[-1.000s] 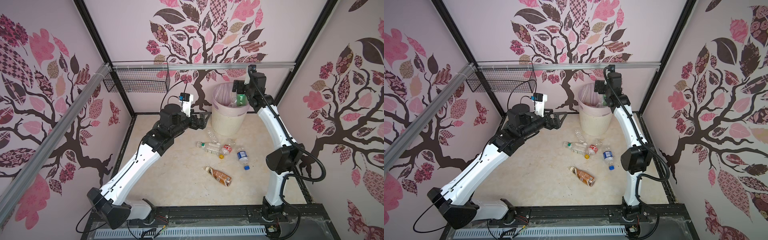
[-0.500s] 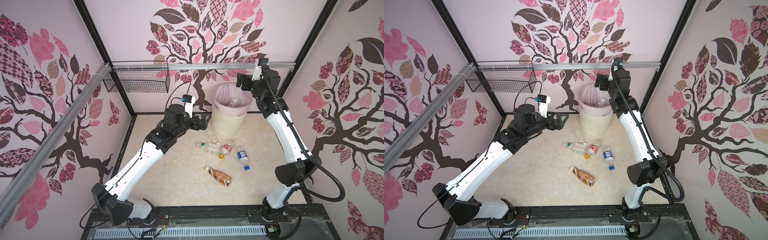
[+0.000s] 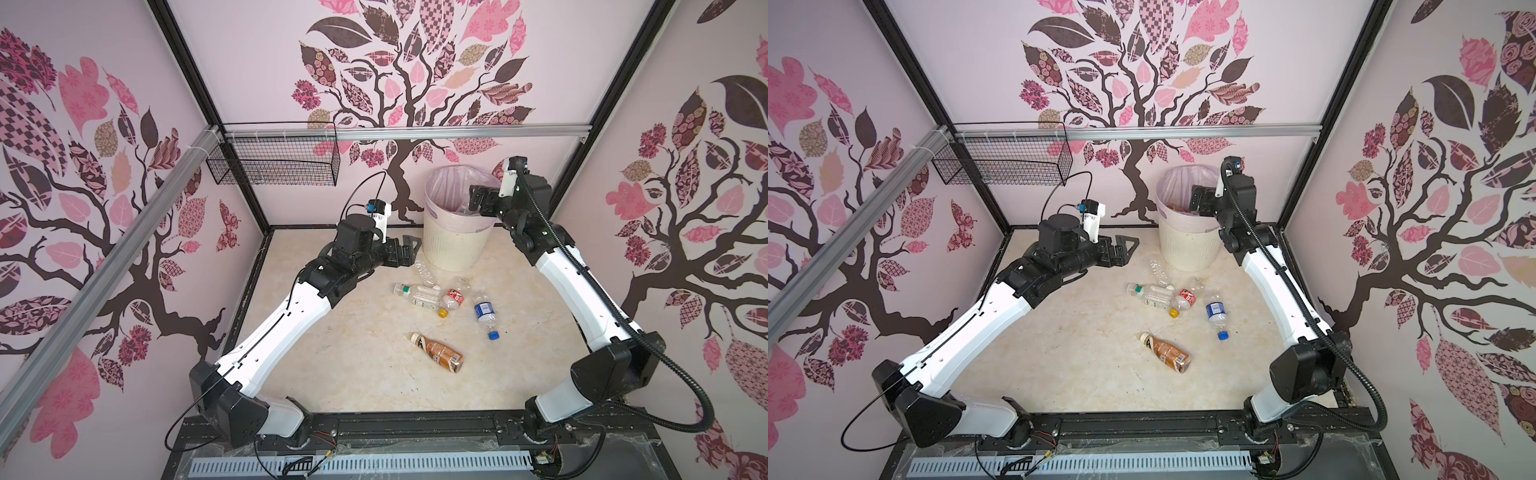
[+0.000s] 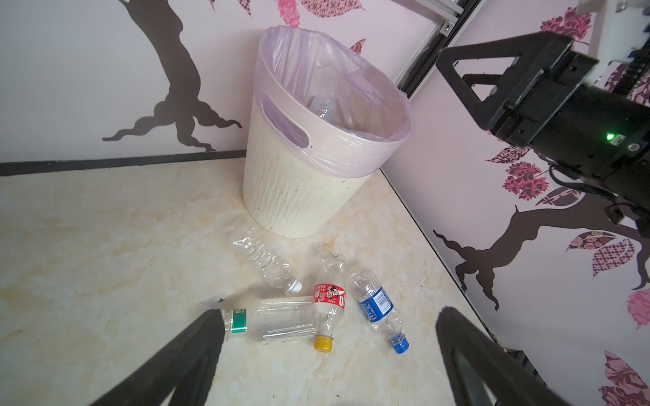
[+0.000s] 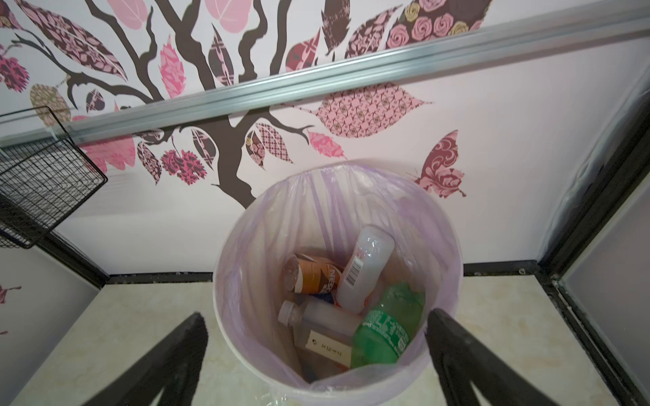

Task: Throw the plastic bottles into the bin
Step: 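Carry the Sprite bottle over the bin with the right gripper and release it, then lower the right gripper onto the brown Nescafe bottle's white cap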

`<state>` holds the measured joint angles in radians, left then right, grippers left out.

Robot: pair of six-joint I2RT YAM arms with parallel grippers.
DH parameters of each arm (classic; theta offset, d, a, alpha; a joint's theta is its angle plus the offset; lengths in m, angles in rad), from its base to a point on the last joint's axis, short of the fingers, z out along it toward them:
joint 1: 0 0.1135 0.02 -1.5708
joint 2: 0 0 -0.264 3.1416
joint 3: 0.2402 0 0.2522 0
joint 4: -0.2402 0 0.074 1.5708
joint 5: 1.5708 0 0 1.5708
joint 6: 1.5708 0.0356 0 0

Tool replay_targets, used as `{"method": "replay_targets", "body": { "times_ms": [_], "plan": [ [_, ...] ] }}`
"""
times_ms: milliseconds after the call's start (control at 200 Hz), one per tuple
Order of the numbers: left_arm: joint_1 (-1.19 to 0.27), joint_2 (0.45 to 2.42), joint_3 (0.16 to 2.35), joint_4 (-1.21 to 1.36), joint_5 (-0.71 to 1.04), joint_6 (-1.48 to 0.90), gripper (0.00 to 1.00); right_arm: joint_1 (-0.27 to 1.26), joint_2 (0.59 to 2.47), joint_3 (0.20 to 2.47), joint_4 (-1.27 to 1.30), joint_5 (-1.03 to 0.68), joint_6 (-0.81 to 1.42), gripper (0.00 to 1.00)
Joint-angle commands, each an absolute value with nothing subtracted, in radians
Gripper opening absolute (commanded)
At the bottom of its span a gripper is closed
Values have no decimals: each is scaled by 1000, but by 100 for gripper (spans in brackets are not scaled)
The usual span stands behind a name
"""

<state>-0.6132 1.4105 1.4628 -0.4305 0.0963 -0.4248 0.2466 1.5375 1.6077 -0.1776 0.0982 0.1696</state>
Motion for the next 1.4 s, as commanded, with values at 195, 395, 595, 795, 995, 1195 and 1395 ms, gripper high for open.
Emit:
{"method": "replay_targets", "body": {
  "times_ms": [195,395,595,795,995,1195,1395],
  "plan": [
    [-612,1355,1313,-406,140,-522,98,361,1386,1409,-160,197,167,100],
    [-612,1321,1227,-409,153,-581,98,438,1347,1269,-185,228,180,100],
    [-571,1261,1115,-405,176,-661,98,509,1323,1160,-248,241,167,99],
    [-464,1177,982,-382,250,-731,98,620,1310,1043,-287,233,148,99],
    [-456,1157,961,-410,255,-722,98,707,1307,918,-299,203,150,100],
    [-454,1176,955,-405,252,-729,98,734,1309,866,-329,155,137,100],
    [-440,1204,955,-400,276,-757,98,797,1359,864,-328,135,123,97]
  ]
}}
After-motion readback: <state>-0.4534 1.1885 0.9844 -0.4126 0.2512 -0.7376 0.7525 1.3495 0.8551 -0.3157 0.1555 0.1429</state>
